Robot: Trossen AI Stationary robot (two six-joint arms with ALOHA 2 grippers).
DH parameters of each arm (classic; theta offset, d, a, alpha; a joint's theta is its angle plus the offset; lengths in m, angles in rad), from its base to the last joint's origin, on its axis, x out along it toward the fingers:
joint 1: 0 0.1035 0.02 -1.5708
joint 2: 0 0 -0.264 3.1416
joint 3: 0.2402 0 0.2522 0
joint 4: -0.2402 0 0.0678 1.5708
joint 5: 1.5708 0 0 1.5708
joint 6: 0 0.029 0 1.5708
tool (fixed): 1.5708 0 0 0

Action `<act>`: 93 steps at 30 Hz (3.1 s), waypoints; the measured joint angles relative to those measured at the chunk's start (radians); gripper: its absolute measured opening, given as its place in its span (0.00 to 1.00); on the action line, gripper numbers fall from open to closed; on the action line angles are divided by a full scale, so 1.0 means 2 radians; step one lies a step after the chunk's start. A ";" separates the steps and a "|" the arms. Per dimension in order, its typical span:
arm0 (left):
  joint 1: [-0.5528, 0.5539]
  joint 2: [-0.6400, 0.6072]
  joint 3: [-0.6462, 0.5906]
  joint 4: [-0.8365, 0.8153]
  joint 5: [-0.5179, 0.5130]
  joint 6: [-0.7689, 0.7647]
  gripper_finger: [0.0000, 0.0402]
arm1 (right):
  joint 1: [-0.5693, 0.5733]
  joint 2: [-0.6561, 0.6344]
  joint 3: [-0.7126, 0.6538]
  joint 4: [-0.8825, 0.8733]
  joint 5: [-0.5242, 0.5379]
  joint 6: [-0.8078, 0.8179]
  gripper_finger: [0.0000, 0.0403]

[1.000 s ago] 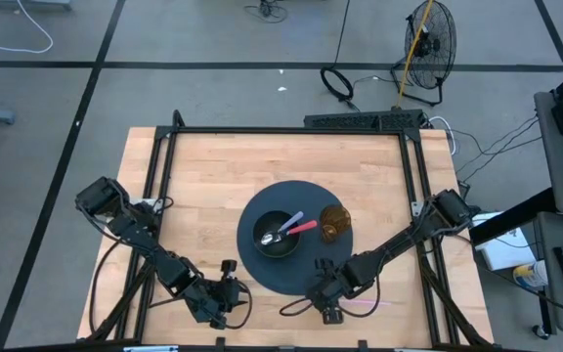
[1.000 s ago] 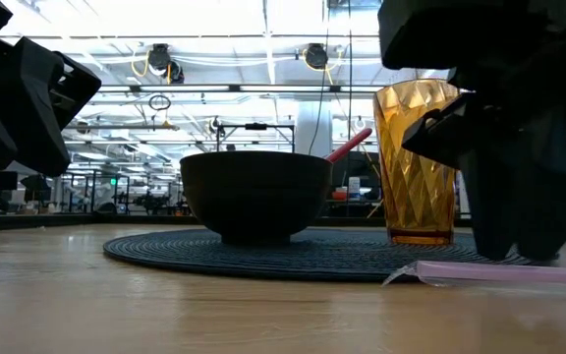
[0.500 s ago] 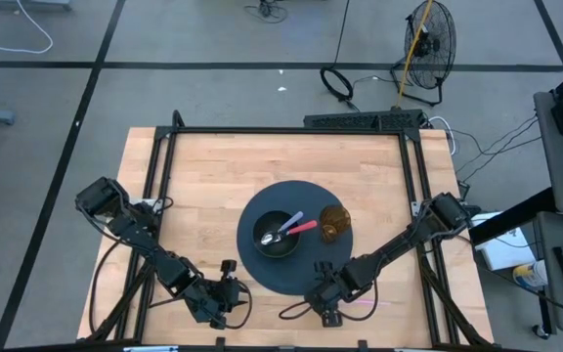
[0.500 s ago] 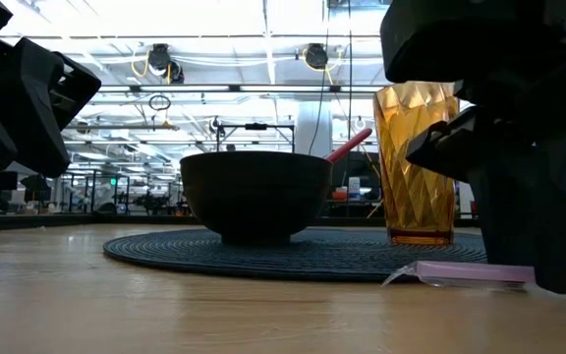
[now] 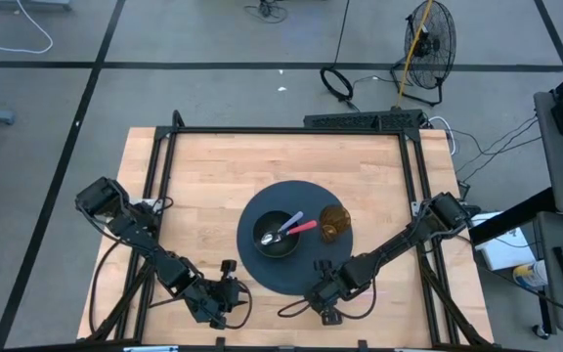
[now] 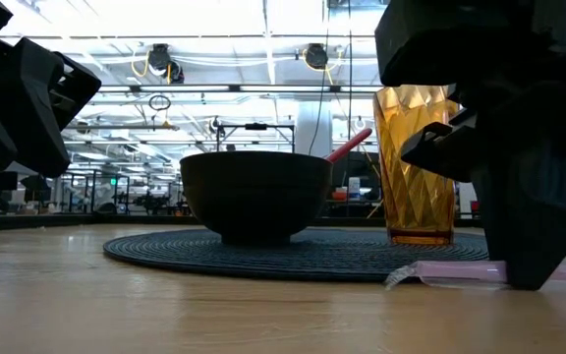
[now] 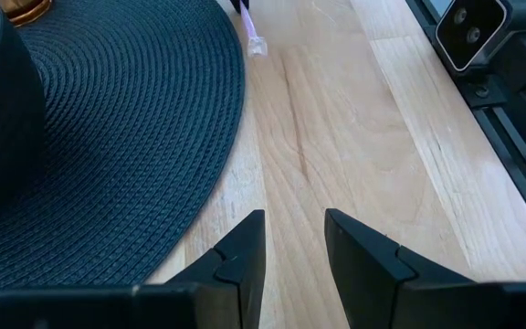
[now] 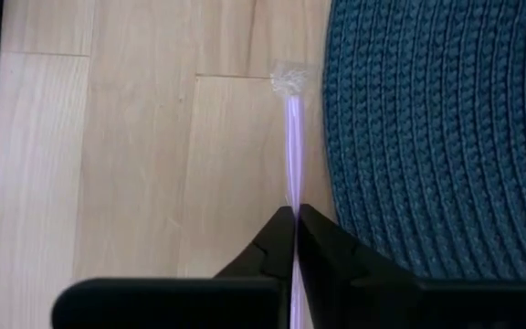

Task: Pick & Place Utensil
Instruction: Put the pink straw into the brown cup

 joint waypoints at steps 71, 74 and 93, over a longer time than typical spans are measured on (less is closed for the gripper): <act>0.000 0.000 0.000 -0.002 0.000 0.009 0.30 | -0.054 -0.407 -0.026 0.201 0.208 -0.358 0.01; 0.000 0.000 0.000 -0.002 0.000 0.009 0.30 | -0.061 -0.424 -0.060 0.238 0.208 -0.364 0.01; 0.000 0.000 0.000 0.008 -0.078 0.038 0.30 | -0.075 -0.594 -0.377 0.597 0.206 -0.399 0.01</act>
